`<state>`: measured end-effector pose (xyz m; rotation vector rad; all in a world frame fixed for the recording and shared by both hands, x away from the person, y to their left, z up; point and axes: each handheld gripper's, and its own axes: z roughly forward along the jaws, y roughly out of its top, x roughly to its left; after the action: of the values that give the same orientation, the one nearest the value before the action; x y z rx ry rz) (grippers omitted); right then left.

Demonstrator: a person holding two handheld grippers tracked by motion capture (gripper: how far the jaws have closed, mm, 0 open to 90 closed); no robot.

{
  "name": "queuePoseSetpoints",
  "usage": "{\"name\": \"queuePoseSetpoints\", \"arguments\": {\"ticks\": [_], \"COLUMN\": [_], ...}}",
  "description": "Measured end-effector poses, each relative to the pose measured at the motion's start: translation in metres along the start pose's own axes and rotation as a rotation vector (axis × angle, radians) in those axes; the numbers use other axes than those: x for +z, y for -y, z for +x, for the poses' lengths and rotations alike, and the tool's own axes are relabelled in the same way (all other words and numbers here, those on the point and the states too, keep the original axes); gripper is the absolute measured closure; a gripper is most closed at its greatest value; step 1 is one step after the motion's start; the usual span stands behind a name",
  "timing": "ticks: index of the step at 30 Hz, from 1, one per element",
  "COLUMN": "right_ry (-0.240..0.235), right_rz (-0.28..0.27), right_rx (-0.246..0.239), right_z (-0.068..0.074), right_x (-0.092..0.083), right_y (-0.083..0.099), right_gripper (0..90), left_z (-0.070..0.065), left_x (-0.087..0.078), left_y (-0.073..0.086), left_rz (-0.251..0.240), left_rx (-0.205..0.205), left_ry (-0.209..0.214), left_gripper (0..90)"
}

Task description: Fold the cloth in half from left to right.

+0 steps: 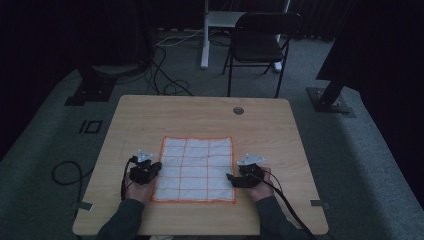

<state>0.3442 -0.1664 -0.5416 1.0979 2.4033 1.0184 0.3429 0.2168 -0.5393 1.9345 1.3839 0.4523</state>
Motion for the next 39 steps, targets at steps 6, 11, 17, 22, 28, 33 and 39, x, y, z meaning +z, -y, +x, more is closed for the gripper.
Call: {"name": "queuePoseSetpoints", "arguments": {"ticks": [6,11,17,22,28,33,39], "right_ry": [0.008,0.009,0.009,0.009,0.015,0.018,0.019], "right_rz": [-0.003,-0.003,-0.003,-0.002,-0.004,-0.004,-0.003], "right_rx": [0.0,0.0,0.0,0.0,0.005,0.004,0.005], "right_z": [-0.001,-0.001,-0.001,-0.002,-0.003,-0.003,-0.003], "right_x": [-0.001,-0.001,-0.001,-0.001,-0.002,-0.002,-0.002], "right_y": [0.0,0.0,0.0,0.0,0.0,0.0,0.0], "right_gripper": [33.5,33.4,33.4,33.4,33.6,33.6,33.7], "left_z": [0.001,-0.003,-0.019,-0.03,-0.043,-0.055,-0.075], "left_x": [-0.002,-0.008,-0.006,-0.003,-0.001,0.0,0.008], "left_y": [-0.002,-0.01,-0.02,-0.028,-0.04,-0.053,-0.064], "left_rz": [-0.008,-0.047,-0.052,-0.055,-0.06,-0.076,-0.071], "left_rx": [-0.031,-0.03,0.01,0.04,0.066,0.075,0.122], "left_ry": [0.035,0.106,0.18,0.216,0.257,0.311,0.343], "left_gripper": [87.1,87.3,87.3,87.4,87.3,87.4,87.6]}}
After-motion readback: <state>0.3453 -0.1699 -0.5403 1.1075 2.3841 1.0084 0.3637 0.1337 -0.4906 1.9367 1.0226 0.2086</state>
